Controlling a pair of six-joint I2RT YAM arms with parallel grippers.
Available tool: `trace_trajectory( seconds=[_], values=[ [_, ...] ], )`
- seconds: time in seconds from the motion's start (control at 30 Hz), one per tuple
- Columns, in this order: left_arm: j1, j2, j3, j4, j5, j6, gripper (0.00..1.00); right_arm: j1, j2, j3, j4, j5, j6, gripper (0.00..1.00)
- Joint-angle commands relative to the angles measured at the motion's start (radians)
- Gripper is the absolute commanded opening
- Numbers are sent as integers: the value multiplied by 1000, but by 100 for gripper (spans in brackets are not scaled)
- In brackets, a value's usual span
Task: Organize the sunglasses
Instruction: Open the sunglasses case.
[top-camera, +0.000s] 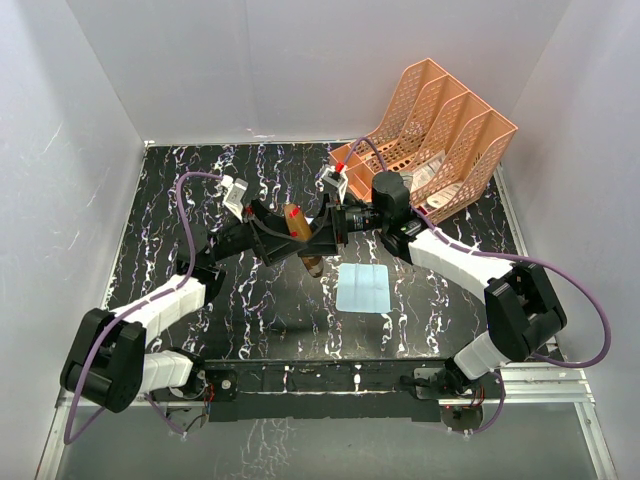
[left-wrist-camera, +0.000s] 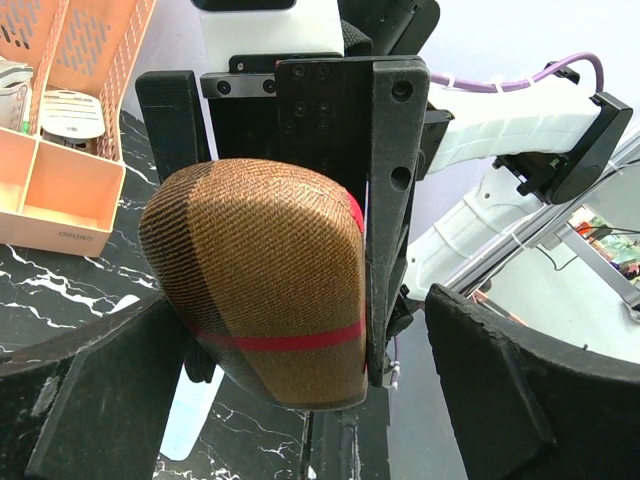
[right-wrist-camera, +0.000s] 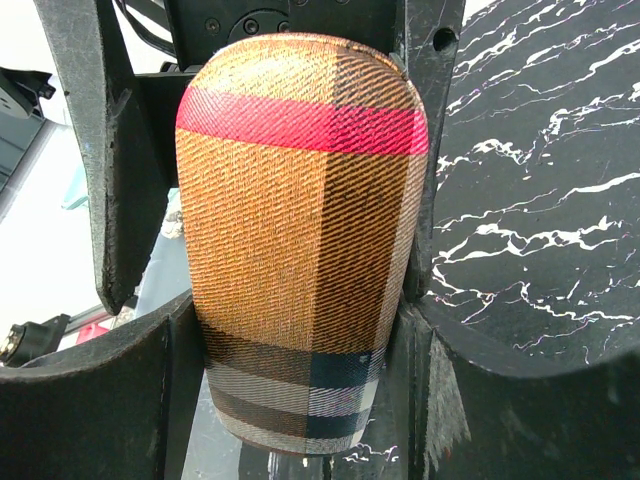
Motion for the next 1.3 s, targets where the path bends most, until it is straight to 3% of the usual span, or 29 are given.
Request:
trace_trajectory(
  seconds=[0.0,0.33,0.53,0.7,0.93,1.0,1.23,1.27],
  values=[
    [-7,1,13,109,-4,-9,94,-2,-17,55,34,-11,-16,0],
    [-7,39,-18,222,-32,-76,85,-2,-22,53,34,-8,-24,0],
    [-7,36,-41,243,-43,-89,87,-3,-28,60,26,10,-33,0],
    [-7,41,-50,261,-43,-94,76,-3,-17,71,32,7,-28,0],
    [-7,65,-52,293,-40,-110,69,-3,-18,71,30,9,-27,0],
    [-7,78,-44,308,-27,-118,60,-3,-17,71,30,12,-27,0],
    [-7,99,-35,312,-9,-127,59,-3,-12,76,29,11,-27,0],
    [-7,98,-30,304,-1,-122,55,-3,-11,76,28,11,-27,0]
  ],
)
